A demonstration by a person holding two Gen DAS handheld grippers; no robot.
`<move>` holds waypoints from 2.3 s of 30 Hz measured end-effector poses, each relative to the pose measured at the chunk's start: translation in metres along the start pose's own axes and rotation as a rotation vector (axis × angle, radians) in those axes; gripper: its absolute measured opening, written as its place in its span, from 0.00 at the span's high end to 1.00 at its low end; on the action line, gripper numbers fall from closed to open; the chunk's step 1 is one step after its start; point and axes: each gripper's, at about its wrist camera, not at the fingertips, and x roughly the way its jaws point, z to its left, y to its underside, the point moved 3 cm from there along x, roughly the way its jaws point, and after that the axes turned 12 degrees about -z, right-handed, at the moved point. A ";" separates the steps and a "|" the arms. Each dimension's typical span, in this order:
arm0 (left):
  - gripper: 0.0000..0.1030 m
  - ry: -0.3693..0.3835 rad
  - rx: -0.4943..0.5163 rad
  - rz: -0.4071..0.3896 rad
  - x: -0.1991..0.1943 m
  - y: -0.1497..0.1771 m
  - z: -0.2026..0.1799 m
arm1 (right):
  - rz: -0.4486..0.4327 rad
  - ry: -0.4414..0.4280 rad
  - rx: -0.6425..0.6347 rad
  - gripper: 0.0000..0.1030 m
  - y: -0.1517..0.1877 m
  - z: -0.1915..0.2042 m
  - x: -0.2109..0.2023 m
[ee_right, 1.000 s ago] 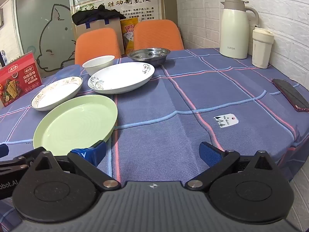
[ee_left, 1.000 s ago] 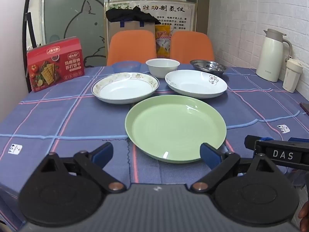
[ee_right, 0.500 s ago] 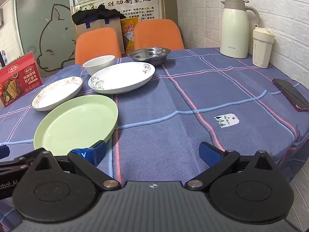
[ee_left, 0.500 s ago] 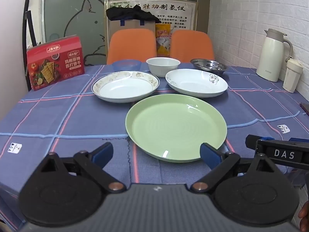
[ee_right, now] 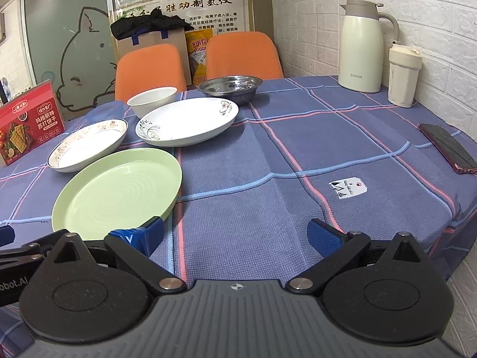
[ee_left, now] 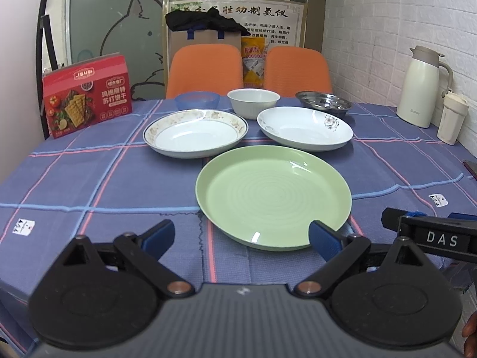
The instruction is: Organize plates and bowls
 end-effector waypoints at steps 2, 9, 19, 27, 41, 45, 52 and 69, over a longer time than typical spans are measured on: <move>0.07 0.001 0.003 -0.002 -0.001 0.000 0.000 | 0.000 0.001 0.000 0.12 0.000 0.000 0.000; 0.07 0.003 0.010 -0.003 -0.002 0.000 -0.002 | -0.008 0.003 0.003 0.12 -0.001 -0.001 -0.002; 0.07 0.005 0.005 0.000 -0.002 -0.001 -0.002 | -0.008 0.002 -0.001 0.12 -0.001 -0.001 -0.002; 0.07 0.008 -0.001 0.006 0.000 0.000 0.000 | -0.007 0.001 -0.002 0.12 -0.001 0.000 -0.002; 0.07 0.012 -0.002 0.010 0.002 0.001 0.001 | -0.007 0.002 -0.002 0.12 0.000 0.001 -0.002; 0.07 0.017 -0.004 0.011 0.003 0.000 0.001 | -0.003 0.000 -0.007 0.12 0.001 0.003 -0.002; 0.07 0.027 -0.005 0.011 0.003 0.000 0.000 | -0.002 -0.002 -0.010 0.12 0.000 0.004 -0.001; 0.07 -0.022 -0.009 0.031 0.021 -0.021 0.024 | 0.043 -0.020 -0.032 0.12 -0.011 0.017 0.018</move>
